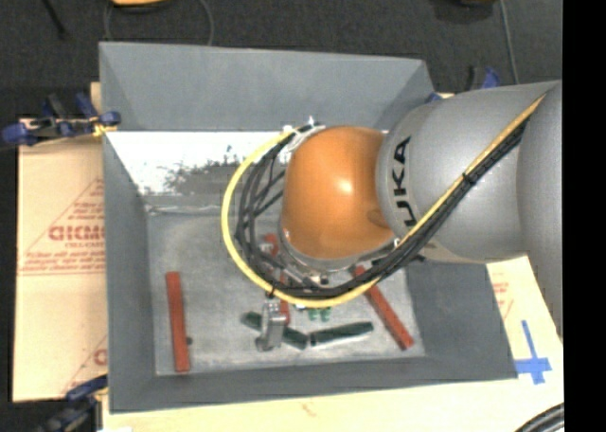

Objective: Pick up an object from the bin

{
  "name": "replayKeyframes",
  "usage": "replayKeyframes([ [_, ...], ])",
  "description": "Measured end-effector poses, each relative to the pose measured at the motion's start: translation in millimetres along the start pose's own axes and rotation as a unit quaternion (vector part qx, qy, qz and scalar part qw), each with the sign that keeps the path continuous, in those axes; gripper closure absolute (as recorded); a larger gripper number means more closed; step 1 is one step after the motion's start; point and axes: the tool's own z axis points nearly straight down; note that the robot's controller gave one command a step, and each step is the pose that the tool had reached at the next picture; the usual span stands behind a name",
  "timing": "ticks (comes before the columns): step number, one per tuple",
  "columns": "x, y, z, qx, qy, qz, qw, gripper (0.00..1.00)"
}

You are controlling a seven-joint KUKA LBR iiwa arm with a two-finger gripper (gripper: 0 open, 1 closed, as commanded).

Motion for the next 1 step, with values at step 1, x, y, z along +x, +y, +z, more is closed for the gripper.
replayKeyframes([
  [1, -24.9, -51.6, 95.7, 0.002, -0.0011, -0.074, 0.9973, 0.00],
])
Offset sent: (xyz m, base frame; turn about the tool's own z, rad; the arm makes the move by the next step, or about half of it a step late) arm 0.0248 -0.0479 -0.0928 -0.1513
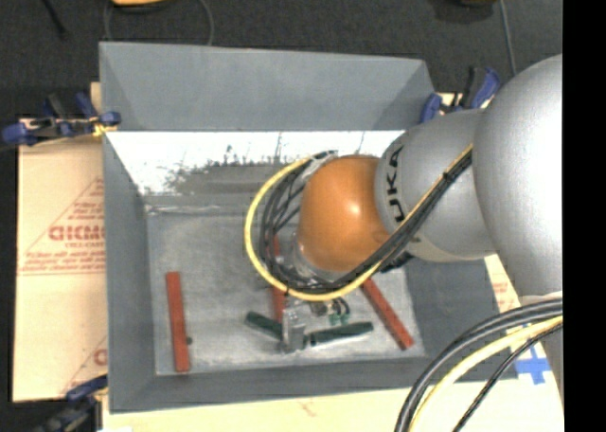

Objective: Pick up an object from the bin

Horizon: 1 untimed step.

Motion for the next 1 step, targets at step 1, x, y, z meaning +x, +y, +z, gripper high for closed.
replayKeyframes([
  [1, -1.4, 2.9, -3.4, -0.002, -0.0027, 0.001, 1.0000, 1.00],
])
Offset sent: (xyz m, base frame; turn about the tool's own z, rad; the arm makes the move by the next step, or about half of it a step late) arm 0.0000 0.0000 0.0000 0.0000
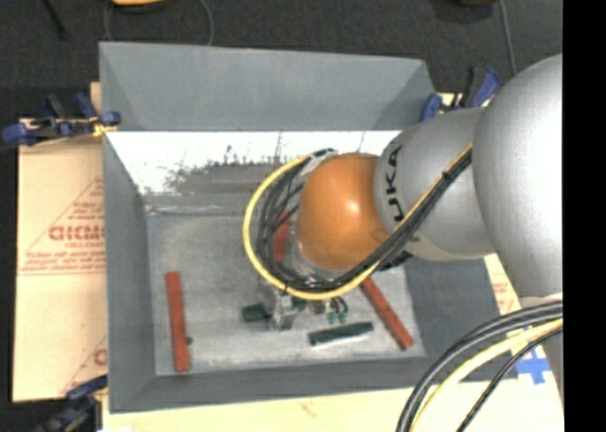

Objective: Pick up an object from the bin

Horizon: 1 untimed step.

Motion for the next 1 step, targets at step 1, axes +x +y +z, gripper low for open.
replayKeyframes([
  [1, 16.1, -10.8, -133.0, 0.002, -0.0041, -0.054, 0.9985, 1.00],
])
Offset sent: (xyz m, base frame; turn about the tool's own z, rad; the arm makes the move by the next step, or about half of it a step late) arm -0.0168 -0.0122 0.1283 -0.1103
